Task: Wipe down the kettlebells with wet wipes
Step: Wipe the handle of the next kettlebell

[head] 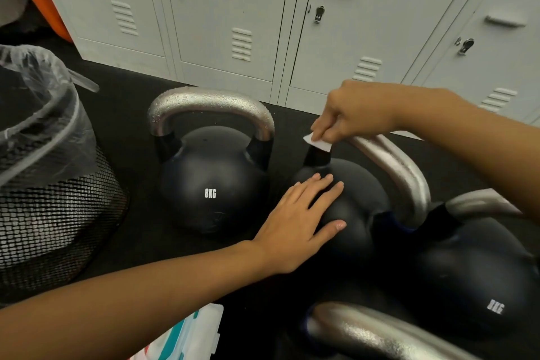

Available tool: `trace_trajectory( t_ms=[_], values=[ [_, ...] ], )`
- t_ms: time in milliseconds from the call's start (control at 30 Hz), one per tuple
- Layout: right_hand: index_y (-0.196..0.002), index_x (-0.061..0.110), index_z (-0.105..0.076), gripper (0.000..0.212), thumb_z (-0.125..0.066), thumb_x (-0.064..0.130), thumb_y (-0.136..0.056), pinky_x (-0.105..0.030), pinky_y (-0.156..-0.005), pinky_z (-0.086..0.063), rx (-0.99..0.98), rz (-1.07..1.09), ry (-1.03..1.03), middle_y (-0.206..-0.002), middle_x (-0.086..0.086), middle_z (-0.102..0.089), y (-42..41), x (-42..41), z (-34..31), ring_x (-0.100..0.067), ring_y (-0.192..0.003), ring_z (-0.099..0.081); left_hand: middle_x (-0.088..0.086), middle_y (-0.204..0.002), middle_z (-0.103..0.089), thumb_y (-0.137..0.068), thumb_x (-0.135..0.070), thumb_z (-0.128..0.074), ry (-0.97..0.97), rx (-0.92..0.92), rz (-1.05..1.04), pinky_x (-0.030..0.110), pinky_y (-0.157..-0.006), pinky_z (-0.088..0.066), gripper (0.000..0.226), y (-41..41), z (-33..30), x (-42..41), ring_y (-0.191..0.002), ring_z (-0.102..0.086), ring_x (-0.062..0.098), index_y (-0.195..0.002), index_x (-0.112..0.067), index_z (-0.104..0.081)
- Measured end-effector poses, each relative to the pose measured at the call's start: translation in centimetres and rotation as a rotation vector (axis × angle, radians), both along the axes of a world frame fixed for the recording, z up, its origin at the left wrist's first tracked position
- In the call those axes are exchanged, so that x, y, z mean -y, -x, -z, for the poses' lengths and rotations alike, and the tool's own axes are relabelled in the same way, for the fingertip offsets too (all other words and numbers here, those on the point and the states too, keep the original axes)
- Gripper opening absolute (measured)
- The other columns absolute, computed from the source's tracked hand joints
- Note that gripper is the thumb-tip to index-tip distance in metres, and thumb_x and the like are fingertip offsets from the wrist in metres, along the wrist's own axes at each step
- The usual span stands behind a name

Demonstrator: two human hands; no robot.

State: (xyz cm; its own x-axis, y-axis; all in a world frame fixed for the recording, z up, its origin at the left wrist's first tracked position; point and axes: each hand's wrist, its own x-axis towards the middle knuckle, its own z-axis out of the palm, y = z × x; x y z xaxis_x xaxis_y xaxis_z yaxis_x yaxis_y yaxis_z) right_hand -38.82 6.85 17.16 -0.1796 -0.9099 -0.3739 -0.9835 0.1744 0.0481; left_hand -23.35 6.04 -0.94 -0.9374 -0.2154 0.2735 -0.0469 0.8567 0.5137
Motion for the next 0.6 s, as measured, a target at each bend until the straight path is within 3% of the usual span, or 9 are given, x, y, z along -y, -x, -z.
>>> trace_trajectory(
  t_ms=[133, 200, 300, 367, 467, 600],
  values=[
    [-0.107, 0.027, -0.076, 0.019, -0.063, 0.029, -0.094, -0.025, -0.084, -0.05, 0.268, 0.226, 0.292, -0.107, 0.012, -0.074, 1.2, -3.2, -0.8, -0.005, -0.087, -0.063, -0.006, -0.159, -0.015, -0.098, -0.05, -0.035, 0.013, -0.007, -0.007, 0.024, -0.116, 0.003, 0.06, 0.0, 0.2, 0.0, -0.146, 0.0, 0.008, -0.151, -0.027, -0.017],
    [-0.1, 0.022, -0.079, 0.019, -0.063, 0.031, -0.094, -0.022, -0.076, -0.052, 0.367, 0.34, 0.383, -0.098, 0.024, -0.073, 1.4, -4.6, -0.4, -0.004, -0.084, -0.067, -0.006, -0.159, -0.014, -0.098, -0.051, -0.033, 0.016, -0.001, -0.005, 0.026, -0.118, 0.001, 0.061, 0.0, 0.2, 0.0, -0.146, 0.0, 0.008, -0.152, -0.027, -0.017],
    [-0.104, 0.02, -0.077, 0.021, -0.061, 0.03, -0.096, -0.008, -0.063, -0.04, 0.298, 0.343, 0.461, -0.057, 0.038, -0.057, 1.7, -5.7, 0.4, 0.021, -0.061, -0.054, -0.005, -0.159, -0.014, -0.098, -0.051, -0.031, 0.022, -0.001, -0.005, 0.028, -0.119, 0.0, 0.061, 0.0, 0.2, -0.1, -0.146, 0.0, 0.008, -0.152, -0.026, -0.016],
    [-0.107, 0.02, -0.077, 0.022, -0.06, 0.028, -0.096, -0.004, -0.057, -0.039, 0.237, 0.307, 0.495, -0.068, 0.034, -0.06, 1.2, -5.6, 0.3, 0.018, -0.061, -0.055, -0.005, -0.159, -0.014, -0.098, -0.051, -0.031, 0.021, -0.004, -0.006, 0.028, -0.119, 0.001, 0.061, 0.0, 0.2, -0.2, -0.146, 0.001, 0.008, -0.152, -0.026, -0.016],
    [-0.113, 0.019, -0.075, 0.024, -0.058, 0.026, -0.097, -0.006, -0.06, -0.035, 0.146, 0.214, 0.444, -0.102, 0.008, -0.072, 0.2, -4.0, 0.7, -0.001, -0.07, -0.057, -0.006, -0.159, -0.012, -0.099, -0.051, -0.032, 0.016, 0.011, -0.009, 0.023, -0.116, 0.006, 0.061, -0.1, 0.0, -0.3, -0.145, 0.005, 0.005, -0.152, -0.026, -0.014],
    [-0.104, 0.016, -0.077, 0.022, -0.059, 0.026, -0.095, -0.015, -0.065, -0.044, 0.195, 0.252, 0.309, -0.106, -0.001, -0.074, 0.3, -1.3, 2.2, -0.005, -0.071, -0.056, -0.007, -0.159, -0.012, -0.099, -0.051, -0.032, 0.021, 0.013, -0.011, 0.023, -0.116, 0.005, 0.061, -0.1, -0.1, -0.2, -0.145, 0.005, 0.004, -0.152, -0.027, -0.014]
  ],
)
